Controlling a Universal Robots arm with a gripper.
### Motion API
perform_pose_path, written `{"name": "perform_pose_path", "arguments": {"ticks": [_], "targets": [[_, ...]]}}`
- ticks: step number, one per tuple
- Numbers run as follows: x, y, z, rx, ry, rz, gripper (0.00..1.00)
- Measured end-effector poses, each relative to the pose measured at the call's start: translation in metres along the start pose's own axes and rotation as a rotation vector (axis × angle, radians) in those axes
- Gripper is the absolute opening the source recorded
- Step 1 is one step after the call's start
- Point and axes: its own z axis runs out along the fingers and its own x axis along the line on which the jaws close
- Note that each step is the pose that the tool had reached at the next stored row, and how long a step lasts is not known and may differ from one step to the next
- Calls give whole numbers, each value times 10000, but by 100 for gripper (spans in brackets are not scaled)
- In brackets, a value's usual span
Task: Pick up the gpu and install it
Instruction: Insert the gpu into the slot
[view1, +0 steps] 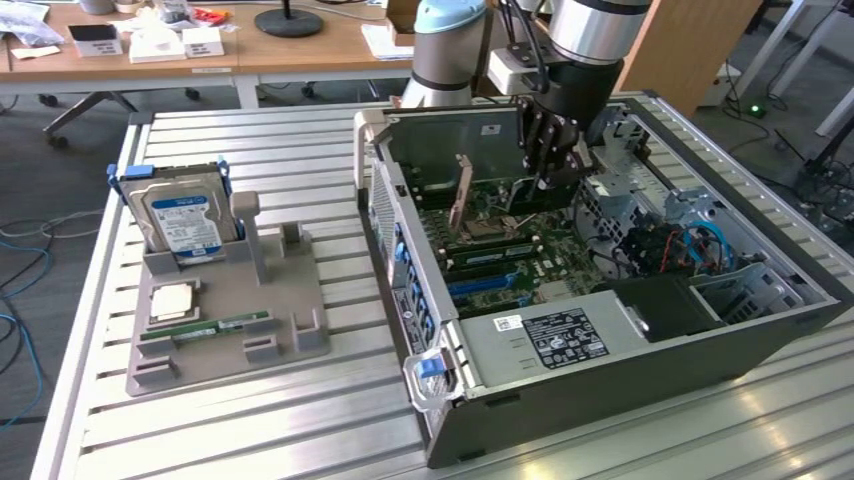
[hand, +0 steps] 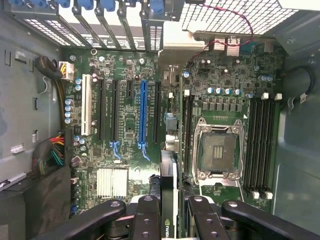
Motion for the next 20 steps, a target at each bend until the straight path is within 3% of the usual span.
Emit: {"name": "perform_pose_path", "arguments": {"ticks": [20], "targets": [[212,13,-1,2,-3,22,26]]}}
